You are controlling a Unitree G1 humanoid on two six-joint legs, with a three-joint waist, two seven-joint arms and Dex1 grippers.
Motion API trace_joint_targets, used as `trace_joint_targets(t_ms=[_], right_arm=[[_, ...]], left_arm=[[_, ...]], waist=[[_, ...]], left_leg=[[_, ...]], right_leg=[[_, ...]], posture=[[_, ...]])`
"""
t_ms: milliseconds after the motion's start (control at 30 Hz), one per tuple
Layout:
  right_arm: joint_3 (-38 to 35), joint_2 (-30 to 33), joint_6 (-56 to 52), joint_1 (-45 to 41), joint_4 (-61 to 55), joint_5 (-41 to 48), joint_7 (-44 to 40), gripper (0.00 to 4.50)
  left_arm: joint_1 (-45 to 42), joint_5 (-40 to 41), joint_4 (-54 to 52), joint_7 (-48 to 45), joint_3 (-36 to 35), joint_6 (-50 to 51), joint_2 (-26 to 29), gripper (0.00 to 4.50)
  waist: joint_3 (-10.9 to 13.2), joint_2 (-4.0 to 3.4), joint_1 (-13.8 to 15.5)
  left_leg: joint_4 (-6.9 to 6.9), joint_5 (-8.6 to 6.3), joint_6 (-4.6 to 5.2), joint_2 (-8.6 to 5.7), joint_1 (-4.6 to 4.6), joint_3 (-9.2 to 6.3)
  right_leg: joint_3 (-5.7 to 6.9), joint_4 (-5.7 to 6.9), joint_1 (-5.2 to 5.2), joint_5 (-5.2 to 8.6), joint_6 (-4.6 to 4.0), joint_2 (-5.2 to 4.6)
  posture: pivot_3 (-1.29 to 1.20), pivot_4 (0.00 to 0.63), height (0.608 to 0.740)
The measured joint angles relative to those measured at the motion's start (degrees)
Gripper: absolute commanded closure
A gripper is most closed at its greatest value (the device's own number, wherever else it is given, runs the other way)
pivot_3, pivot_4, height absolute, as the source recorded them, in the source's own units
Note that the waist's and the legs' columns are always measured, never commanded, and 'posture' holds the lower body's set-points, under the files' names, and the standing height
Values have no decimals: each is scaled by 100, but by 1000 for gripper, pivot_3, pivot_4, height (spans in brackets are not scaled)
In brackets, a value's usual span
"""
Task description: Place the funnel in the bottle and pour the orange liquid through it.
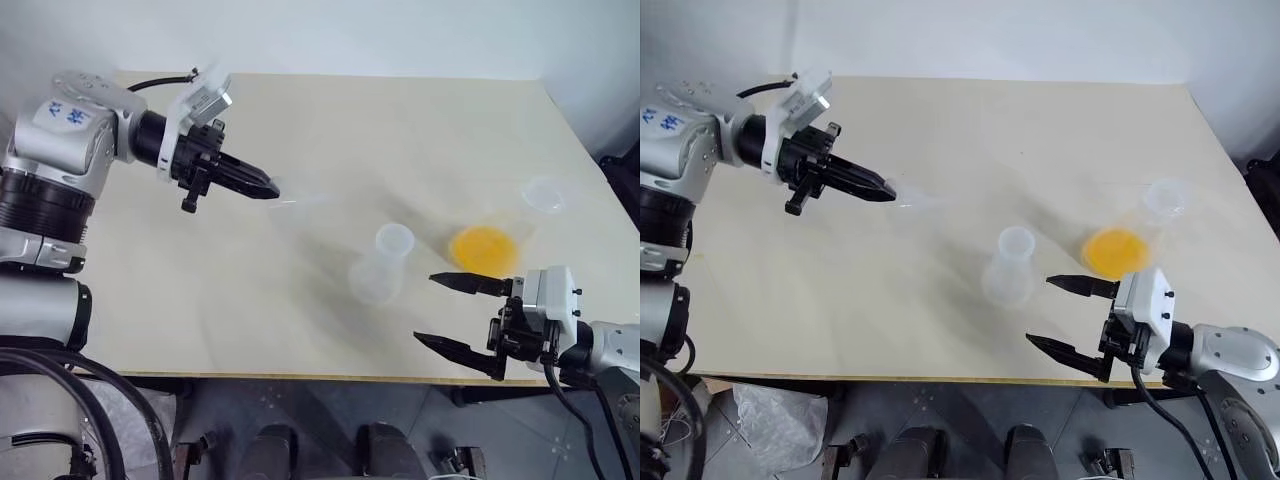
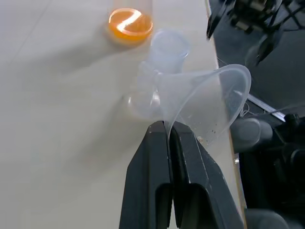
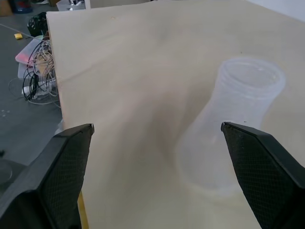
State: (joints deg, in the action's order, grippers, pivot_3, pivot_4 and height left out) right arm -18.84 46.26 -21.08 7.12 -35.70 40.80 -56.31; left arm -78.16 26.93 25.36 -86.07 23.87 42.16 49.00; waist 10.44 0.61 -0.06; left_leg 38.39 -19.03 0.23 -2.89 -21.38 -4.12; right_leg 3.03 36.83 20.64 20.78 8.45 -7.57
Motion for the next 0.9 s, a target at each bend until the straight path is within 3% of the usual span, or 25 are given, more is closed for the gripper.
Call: trace_joint_targets(t_ms=[333, 900], right_arm=[[-230, -48, 248, -156, 454, -55, 13, 0], [-255, -259, 254, 498, -18, -63, 382, 0]], left_arm=[[-909, 379, 251, 0, 2, 1233, -845, 4433], [-1497, 632, -246, 5, 719, 3295, -1139, 4433]], waist=[[2, 3, 3], [2, 3, 7]], left_leg=[[7, -1, 1, -2, -10, -1], [12, -1, 1, -2, -13, 0]], right_leg=[[0, 0, 5, 1, 2, 1], [-8, 1, 6, 2, 3, 2]], posture=[[0, 150, 740], [0, 150, 740]])
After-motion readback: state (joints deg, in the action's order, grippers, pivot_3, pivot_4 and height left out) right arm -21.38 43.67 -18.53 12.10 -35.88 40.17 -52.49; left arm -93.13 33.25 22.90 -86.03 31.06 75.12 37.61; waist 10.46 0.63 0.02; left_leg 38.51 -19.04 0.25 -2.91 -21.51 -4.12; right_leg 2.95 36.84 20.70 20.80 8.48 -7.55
